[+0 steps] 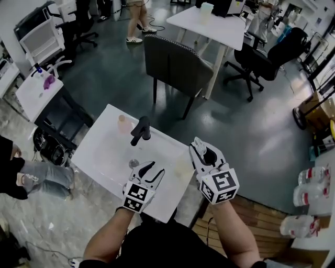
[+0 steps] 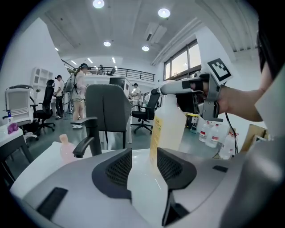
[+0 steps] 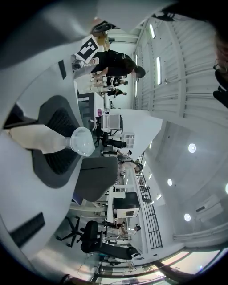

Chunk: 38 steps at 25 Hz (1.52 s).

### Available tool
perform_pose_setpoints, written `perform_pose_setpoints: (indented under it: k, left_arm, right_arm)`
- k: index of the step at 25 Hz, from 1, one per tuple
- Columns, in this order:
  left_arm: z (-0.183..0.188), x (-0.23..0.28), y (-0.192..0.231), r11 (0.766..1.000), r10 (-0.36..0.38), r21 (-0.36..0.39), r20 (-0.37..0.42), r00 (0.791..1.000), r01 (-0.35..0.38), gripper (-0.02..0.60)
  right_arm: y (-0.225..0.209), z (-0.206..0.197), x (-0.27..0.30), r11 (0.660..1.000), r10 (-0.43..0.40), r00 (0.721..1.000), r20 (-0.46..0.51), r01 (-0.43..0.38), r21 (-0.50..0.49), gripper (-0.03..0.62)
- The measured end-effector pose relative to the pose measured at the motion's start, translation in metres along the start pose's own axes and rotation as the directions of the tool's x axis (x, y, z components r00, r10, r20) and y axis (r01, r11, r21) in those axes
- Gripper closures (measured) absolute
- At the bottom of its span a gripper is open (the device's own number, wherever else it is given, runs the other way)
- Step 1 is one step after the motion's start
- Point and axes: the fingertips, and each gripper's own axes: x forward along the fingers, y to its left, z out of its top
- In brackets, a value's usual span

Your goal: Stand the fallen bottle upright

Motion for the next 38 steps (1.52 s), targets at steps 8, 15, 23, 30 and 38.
perform_pose_setpoints:
  k: [8, 15, 23, 30, 38]
  left_arm:
    - [0.009, -0.021, 0.007, 0.998, 0.03, -0.048, -0.003, 1.0, -0.03, 0.431]
    - [0.011, -0.045, 0.021, 0.997, 0.066, -0.05, 0.005, 0.998, -0.065, 0.457]
    - [0.005, -0.072, 0.042, 0.997, 0.056, -0.054, 0.035, 0.998, -0.054, 0.479]
    - [0.008, -0.098, 0.048, 0.998, 0.031, -0.053, 0.06, 0.998, -0.028, 0.506]
    - [0.024, -0.129, 0.054, 0.997, 0.058, -0.061, 0.103, 0.993, -0.052, 0.535]
  right_arm:
    - [0.003, 0.003, -0.006, 0.999, 0.003, 0.999, 0.052, -0.005, 0.041, 0.422]
    - [-0.002, 0.002, -0.018, 0.992, -0.121, 0.989, 0.085, 0.117, 0.049, 0.421]
    - [0.005, -0.008, -0.028, 0.973, -0.223, 0.974, 0.029, 0.22, 0.07, 0.411]
    - [0.013, -0.017, -0.066, 0.937, -0.343, 0.939, -0.005, 0.343, 0.071, 0.411]
    - [0.052, -0.044, -0.092, 0.951, -0.293, 0.955, -0.037, 0.296, 0.093, 0.579]
